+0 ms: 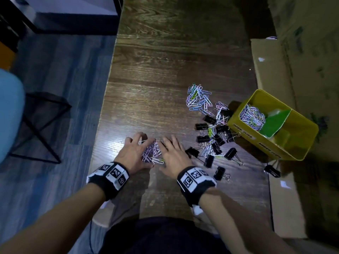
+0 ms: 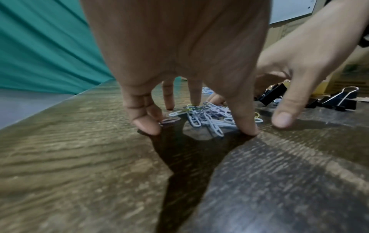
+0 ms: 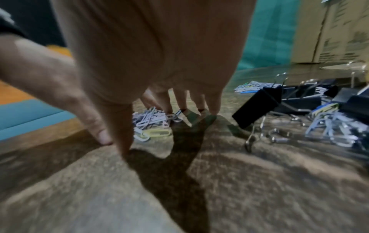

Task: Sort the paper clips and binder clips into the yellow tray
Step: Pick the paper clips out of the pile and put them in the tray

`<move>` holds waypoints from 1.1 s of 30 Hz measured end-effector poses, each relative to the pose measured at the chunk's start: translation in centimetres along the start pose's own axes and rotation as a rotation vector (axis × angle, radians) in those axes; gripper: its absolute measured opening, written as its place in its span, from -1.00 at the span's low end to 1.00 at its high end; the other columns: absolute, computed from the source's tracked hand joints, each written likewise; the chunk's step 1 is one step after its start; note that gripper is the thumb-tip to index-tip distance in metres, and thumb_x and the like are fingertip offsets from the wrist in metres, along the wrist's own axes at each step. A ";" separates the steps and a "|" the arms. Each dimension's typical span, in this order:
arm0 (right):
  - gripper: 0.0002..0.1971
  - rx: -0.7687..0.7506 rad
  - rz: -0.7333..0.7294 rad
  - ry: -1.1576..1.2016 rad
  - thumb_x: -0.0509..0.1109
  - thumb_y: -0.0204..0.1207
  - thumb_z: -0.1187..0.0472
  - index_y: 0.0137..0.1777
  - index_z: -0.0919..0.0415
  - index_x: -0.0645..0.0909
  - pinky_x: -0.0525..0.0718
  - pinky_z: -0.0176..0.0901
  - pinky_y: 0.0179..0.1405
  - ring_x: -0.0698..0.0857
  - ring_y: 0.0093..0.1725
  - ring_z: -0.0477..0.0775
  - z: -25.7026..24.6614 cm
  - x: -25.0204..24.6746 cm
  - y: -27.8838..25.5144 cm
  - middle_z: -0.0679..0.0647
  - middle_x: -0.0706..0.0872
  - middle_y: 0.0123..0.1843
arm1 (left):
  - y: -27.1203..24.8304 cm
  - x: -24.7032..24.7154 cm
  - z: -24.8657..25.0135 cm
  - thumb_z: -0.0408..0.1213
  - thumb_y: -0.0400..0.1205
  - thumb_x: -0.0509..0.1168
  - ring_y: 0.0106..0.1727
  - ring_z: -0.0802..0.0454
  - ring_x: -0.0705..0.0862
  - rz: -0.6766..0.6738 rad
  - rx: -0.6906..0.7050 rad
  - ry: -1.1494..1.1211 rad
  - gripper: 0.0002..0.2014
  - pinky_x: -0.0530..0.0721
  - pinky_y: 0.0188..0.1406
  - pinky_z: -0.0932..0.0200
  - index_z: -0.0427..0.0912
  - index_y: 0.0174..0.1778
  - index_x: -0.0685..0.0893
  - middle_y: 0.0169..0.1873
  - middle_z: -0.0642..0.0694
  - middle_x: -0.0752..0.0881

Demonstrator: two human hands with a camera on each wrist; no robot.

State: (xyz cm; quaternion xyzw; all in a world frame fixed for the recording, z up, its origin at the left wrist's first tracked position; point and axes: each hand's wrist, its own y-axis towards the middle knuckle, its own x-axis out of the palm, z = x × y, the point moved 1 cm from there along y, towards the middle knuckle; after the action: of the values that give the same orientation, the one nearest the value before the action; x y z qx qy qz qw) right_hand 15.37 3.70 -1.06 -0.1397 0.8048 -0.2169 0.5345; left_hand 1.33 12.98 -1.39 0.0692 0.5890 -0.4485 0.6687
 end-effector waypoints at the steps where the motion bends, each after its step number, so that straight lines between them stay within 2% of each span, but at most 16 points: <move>1: -0.23 0.000 0.049 -0.002 0.37 0.53 0.03 0.64 0.21 0.07 0.07 0.26 0.60 -0.05 0.65 0.32 -0.2 0.2 -0.1 0.12 0.05 0.67 | 0.0 0.2 0.1 0.07 0.26 0.54 0.15 -0.23 0.46 0.014 0.002 -0.048 -0.17 0.53 0.23 -0.08 0.13 0.46 0.38 0.37 -0.08 0.34; 4: -0.47 0.012 0.156 0.003 0.34 0.57 0.20 0.52 0.21 0.33 0.35 0.22 0.44 0.22 0.51 0.30 -0.6 0.6 0.0 0.12 0.26 0.58 | 0.2 0.6 0.5 -0.21 0.30 0.57 0.11 -0.24 0.58 0.052 0.022 -0.205 -0.38 0.58 0.21 -0.11 -0.01 0.30 0.59 0.27 -0.15 0.47; 6: -0.56 0.006 0.167 0.046 0.32 0.57 0.28 0.45 0.22 0.43 0.40 0.13 0.39 0.29 0.44 0.26 -0.5 0.6 0.2 0.12 0.33 0.53 | 0.2 0.6 0.7 -0.30 0.31 0.56 0.07 -0.17 0.65 0.071 0.016 -0.260 -0.51 0.61 0.18 0.01 -0.09 0.19 0.69 0.20 -0.13 0.54; 10: -0.67 -0.002 0.171 0.102 0.31 0.53 0.40 0.29 0.28 0.56 0.50 0.10 0.31 0.38 0.39 0.23 0.0 0.5 0.6 0.13 0.46 0.40 | 0.1 0.6 0.7 -0.29 0.40 0.51 -0.02 -0.09 0.70 0.135 0.029 -0.280 -0.73 0.59 0.12 0.16 -0.13 0.02 0.78 0.09 -0.11 0.64; 14: -0.66 -0.009 0.173 0.115 0.33 0.43 0.53 0.20 0.32 0.61 0.58 0.00 0.22 0.56 0.25 0.26 0.4 0.3 0.9 0.21 0.62 0.24 | 0.4 0.2 0.0 -0.25 0.43 0.50 -0.03 -0.07 0.74 0.169 0.069 -0.287 -0.80 0.57 0.07 0.24 -0.13 -0.04 0.80 -0.04 -0.09 0.77; 18: -0.72 0.054 0.098 0.252 0.31 0.52 0.41 0.21 0.31 0.64 0.60 -0.09 0.20 0.66 0.19 0.24 1.1 -0.9 1.0 0.23 0.67 0.23 | 0.6 -0.7 -0.4 -0.17 0.49 0.45 0.01 -0.05 0.74 0.161 0.033 -0.257 -0.79 0.56 0.09 0.24 -0.10 0.01 0.79 -0.04 -0.09 0.81; 20: -0.73 0.035 0.118 0.266 0.36 0.56 0.32 0.25 0.25 0.66 0.59 -0.08 0.24 0.68 0.19 0.23 1.3 -1.3 0.9 0.22 0.70 0.22 | 0.8 -0.9 -0.9 -0.18 0.47 0.46 -0.06 -0.02 0.76 0.149 -0.005 -0.289 -0.82 0.57 0.03 0.27 -0.07 -0.02 0.80 -0.11 -0.09 0.83; 23: -0.73 0.071 0.145 0.361 0.40 0.55 0.28 0.24 0.17 0.69 0.53 -0.19 0.24 0.68 0.20 0.18 1.5 -1.5 0.7 0.16 0.73 0.21 | 1.3 -1.1 -1.9 -0.26 0.39 0.54 -0.20 0.14 0.76 0.143 -0.096 -0.507 -0.85 0.57 -0.12 0.53 -0.10 -0.13 0.83 -0.21 -0.02 0.83; 24: -0.73 0.097 0.146 0.392 0.41 0.55 0.26 0.24 0.16 0.70 0.51 -0.21 0.23 0.68 0.19 0.16 1.6 -1.4 0.8 0.15 0.74 0.20 | 1.4 -1.2 -2.1 -0.27 0.37 0.55 -0.24 0.16 0.76 0.128 -0.131 -0.575 -0.85 0.59 -0.16 0.55 -0.10 -0.16 0.83 -0.24 0.01 0.82; 26: -0.73 0.144 0.153 0.462 0.43 0.53 0.24 0.22 0.17 0.71 0.51 -0.24 0.22 0.69 0.17 0.13 1.6 -1.5 0.8 0.14 0.75 0.19 | 1.5 -1.2 -2.8 -0.29 0.36 0.56 -0.31 0.12 0.75 0.085 -0.200 -0.711 -0.87 0.67 -0.20 0.41 -0.05 -0.22 0.83 -0.31 0.04 0.81; 29: -0.74 0.195 0.161 0.607 0.47 0.51 0.22 0.19 0.17 0.73 0.50 -0.39 0.11 0.71 0.06 0.04 1.7 -1.8 0.5 0.12 0.77 0.15 | 1.5 -1.4 -3.3 -0.41 0.35 0.54 -0.37 0.04 0.73 0.044 -0.276 -0.958 -0.82 0.74 -0.23 0.21 0.02 -0.37 0.82 -0.38 -0.09 0.82; 31: -0.74 0.227 0.175 0.705 0.50 0.48 0.20 0.17 0.16 0.74 0.48 -0.46 -0.01 0.70 -0.04 -0.03 1.8 -1.9 0.3 0.09 0.79 0.07 | 1.4 -1.7 -3.1 -0.51 0.38 0.49 -0.43 0.10 0.72 0.023 -0.298 -1.097 -0.80 0.74 -0.32 0.27 -0.08 -0.38 0.82 -0.44 -0.10 0.80; 33: -0.72 0.246 0.217 0.821 0.55 0.42 0.20 0.14 0.16 0.76 0.52 -0.46 -0.08 0.70 -0.11 -0.09 2.1 -2.1 0.2 0.08 0.81 0.00 | 1.2 -2.4 -2.8 -0.58 0.40 0.44 -0.51 0.15 0.70 0.020 -0.309 -1.206 -0.85 0.71 -0.43 0.34 -0.24 -0.30 0.78 -0.48 -0.09 0.79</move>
State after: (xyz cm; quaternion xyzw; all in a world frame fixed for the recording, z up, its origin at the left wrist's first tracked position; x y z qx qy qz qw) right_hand 18.08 4.45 -0.20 0.1077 0.9287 -0.2912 0.2027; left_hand 0.37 16.69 -0.75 -0.2883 0.1652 -0.3118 0.8902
